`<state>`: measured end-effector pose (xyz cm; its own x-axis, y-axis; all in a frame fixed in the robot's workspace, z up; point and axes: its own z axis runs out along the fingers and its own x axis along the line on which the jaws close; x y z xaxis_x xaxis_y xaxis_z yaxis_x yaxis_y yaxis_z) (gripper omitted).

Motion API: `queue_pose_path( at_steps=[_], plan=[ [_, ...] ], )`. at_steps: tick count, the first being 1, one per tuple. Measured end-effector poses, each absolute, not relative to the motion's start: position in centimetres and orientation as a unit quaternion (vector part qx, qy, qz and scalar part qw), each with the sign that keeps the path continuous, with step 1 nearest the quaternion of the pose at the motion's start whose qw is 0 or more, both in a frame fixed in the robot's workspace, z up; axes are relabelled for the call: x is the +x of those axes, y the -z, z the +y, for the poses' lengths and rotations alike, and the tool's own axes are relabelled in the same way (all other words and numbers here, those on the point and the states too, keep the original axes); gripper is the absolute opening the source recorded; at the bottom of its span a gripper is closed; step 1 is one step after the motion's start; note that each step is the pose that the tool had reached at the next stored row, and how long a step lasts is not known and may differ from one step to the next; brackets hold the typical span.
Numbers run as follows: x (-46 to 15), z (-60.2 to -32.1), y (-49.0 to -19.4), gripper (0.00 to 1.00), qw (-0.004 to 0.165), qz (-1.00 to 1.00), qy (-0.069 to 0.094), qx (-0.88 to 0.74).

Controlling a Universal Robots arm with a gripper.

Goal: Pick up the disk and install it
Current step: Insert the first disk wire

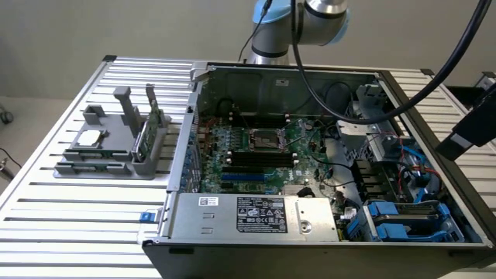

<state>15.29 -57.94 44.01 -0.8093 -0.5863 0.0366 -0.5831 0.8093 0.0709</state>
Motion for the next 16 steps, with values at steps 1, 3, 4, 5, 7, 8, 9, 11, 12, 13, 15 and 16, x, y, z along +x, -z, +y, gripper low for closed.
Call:
queue_pose_path(
  at_steps=[1,3,4,5,7,8,9,11,12,13,15,16],
  plan=[
    [15.29,-57.94,-44.01,0.31,0.028,-0.953,0.029,0.301],
    [15.29,-57.94,-44.01,0.31,0.027,-0.957,0.03,0.288],
    [15.29,-57.94,-44.01,0.31,0.027,-0.959,0.031,0.281],
    [15.29,-57.94,-44.01,0.31,0.027,-0.961,0.031,0.274],
    [15.29,-57.94,-44.01,0.31,0.026,-0.964,0.033,0.261],
    [15.29,-57.94,-44.01,0.31,0.026,-0.966,0.033,0.254],
    [15.29,-57.94,-44.01,0.31,0.025,-0.968,0.034,0.246],
    [15.29,-57.94,-44.01,0.31,0.025,-0.972,0.034,0.232],
    [15.29,-57.94,-44.0,0.31,0.024,-0.974,0.035,0.224],
    [15.29,-57.94,-44.01,0.31,0.024,-0.975,0.035,0.217],
    [15.29,-57.94,-44.0,0.31,0.023,-0.979,0.035,0.201],
    [15.29,-57.94,-44.0,0.31,0.023,-0.98,0.035,0.193]
  ],
)
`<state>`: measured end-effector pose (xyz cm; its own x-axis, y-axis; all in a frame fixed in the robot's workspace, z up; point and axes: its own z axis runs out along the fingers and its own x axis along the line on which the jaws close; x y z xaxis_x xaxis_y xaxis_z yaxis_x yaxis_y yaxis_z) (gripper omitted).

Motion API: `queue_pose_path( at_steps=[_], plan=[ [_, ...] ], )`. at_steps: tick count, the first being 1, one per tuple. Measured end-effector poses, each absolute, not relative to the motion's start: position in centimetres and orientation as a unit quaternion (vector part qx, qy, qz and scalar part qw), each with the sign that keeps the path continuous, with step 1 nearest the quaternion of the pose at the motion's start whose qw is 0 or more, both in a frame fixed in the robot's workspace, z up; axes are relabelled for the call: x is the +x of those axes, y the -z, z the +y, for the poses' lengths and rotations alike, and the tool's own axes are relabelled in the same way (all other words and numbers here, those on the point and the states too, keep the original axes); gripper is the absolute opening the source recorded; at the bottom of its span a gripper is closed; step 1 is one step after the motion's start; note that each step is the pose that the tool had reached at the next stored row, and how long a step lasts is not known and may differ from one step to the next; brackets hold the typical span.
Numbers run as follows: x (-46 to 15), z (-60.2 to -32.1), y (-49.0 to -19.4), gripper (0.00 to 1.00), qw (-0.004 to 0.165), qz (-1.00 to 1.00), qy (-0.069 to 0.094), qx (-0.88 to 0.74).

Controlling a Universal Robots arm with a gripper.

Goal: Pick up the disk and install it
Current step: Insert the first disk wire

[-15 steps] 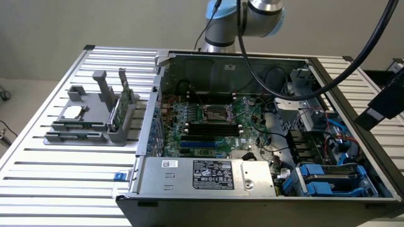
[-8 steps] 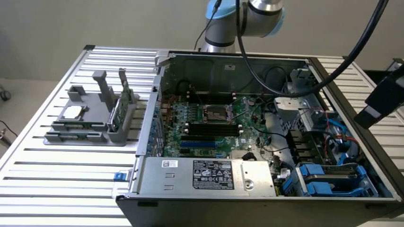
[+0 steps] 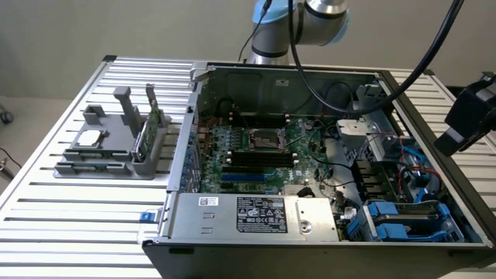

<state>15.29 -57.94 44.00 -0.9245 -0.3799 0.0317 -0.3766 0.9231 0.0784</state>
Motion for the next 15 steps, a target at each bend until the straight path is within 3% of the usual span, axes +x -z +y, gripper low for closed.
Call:
queue_pose_path(
  at_steps=[15],
  plan=[
    [15.29,-57.94,-43.78,0.31,0.018,-0.997,0.038,0.059]
  ],
)
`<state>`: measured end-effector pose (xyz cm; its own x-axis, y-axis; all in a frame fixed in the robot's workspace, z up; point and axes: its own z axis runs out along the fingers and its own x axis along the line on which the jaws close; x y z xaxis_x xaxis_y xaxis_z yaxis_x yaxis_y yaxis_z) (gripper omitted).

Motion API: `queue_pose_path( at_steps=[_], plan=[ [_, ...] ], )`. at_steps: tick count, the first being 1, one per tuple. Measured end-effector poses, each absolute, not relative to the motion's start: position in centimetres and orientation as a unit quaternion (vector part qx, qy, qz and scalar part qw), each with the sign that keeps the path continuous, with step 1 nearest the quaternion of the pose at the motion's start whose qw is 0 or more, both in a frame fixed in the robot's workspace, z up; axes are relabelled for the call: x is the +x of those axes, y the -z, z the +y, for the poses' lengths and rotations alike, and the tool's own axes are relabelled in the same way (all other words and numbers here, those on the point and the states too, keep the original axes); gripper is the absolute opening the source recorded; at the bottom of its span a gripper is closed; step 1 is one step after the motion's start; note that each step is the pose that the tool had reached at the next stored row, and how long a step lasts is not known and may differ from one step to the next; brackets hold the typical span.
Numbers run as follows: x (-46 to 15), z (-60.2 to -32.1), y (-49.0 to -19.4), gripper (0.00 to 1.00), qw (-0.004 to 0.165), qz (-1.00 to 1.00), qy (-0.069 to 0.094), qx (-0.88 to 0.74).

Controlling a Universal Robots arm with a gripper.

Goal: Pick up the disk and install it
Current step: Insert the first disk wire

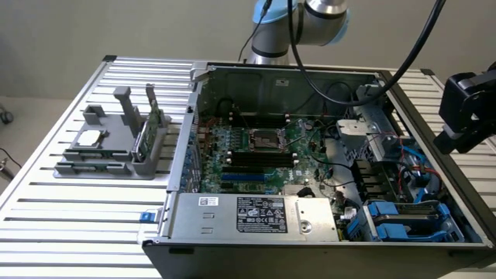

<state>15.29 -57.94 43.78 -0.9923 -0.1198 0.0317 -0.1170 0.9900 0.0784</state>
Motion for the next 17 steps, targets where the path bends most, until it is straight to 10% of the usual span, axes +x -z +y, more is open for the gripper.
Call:
queue_pose_path(
  at_steps=[17],
  plan=[
    [15.29,-57.94,-42.98,0.31,0.012,-0.995,0.041,-0.095]
  ],
)
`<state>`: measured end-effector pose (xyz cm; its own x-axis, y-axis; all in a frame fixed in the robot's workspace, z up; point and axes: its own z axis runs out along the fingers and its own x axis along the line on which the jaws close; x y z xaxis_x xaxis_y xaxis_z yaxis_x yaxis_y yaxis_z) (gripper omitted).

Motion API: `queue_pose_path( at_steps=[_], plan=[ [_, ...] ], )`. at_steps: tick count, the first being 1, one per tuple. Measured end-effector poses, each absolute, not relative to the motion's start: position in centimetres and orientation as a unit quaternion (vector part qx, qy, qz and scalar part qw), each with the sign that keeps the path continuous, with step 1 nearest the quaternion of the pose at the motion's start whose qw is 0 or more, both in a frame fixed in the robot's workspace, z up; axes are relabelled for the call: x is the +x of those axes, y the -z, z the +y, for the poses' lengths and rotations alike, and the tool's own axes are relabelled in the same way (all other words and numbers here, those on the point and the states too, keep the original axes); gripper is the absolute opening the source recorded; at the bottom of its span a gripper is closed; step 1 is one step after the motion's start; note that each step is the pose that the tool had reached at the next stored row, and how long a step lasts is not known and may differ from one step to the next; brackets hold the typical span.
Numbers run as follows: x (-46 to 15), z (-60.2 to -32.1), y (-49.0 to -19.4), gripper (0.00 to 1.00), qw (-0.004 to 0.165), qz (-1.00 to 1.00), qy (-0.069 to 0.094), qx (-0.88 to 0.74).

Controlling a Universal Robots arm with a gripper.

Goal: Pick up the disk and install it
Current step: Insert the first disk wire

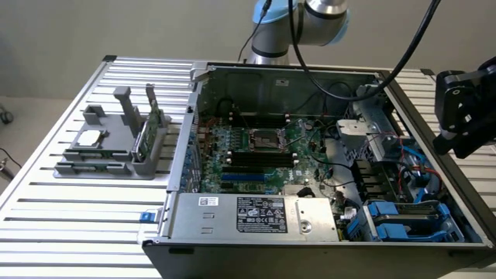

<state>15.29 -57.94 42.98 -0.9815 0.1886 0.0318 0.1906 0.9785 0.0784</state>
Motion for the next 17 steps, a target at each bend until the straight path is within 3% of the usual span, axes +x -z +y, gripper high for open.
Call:
queue_pose_path(
  at_steps=[17],
  plan=[
    [15.3,-57.9,-41.8,0.31,0.006,-0.974,0.04,-0.224]
  ],
)
